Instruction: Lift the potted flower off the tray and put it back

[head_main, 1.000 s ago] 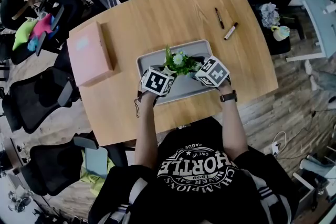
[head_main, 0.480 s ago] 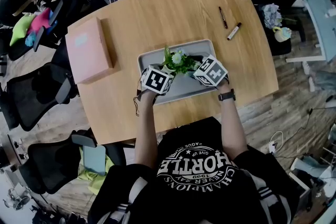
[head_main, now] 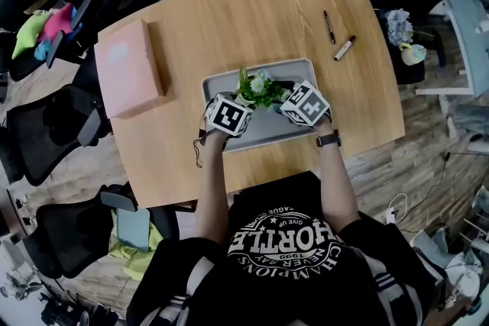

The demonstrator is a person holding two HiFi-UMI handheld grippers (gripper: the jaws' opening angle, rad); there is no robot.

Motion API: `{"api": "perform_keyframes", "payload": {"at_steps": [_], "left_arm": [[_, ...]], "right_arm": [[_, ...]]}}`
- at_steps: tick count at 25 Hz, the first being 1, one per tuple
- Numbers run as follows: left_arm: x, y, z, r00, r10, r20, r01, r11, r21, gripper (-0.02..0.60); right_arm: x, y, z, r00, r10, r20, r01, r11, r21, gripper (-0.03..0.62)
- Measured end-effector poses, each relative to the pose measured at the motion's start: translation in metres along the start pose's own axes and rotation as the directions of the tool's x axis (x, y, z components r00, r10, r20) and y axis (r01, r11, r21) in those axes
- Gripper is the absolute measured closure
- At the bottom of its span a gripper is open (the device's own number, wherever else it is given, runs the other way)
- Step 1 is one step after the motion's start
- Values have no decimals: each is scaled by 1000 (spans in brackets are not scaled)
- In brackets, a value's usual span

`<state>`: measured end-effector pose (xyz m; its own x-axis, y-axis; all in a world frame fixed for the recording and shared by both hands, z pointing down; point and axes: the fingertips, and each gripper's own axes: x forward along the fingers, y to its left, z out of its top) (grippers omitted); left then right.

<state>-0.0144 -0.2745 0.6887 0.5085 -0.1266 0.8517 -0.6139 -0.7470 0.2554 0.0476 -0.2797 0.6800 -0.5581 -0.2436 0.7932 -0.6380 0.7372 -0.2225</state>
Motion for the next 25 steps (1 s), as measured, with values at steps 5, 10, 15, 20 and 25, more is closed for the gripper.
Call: {"api": "perform_keyframes", "payload": {"at_steps": [5,10,15,20,25], "left_arm": [[15,3,-3,1000,-7,17,7,1000,3,325],[18,-7,-2,1000,-23,11,23,1000,13,327],[20,-6,-5,1000,-27,12,26,1000,13,328],[23,-4,-7,1000,-3,31,2,1000,30,328],[18,-2,-6,996,62,61,-65,996,54,356]], "right_arm": [[6,-5,-2,1000,14,3,-14,1000,21,287],[8,-7,-8,1000,26,-4,-26,999,29,286],[10,-8,-8,1000,27,12,-28,999,38,286],[10,-7,-7,1000,-9,24,9,1000,21,291],[6,-6,-6,998,-63,21,63,998,-15,314]]}}
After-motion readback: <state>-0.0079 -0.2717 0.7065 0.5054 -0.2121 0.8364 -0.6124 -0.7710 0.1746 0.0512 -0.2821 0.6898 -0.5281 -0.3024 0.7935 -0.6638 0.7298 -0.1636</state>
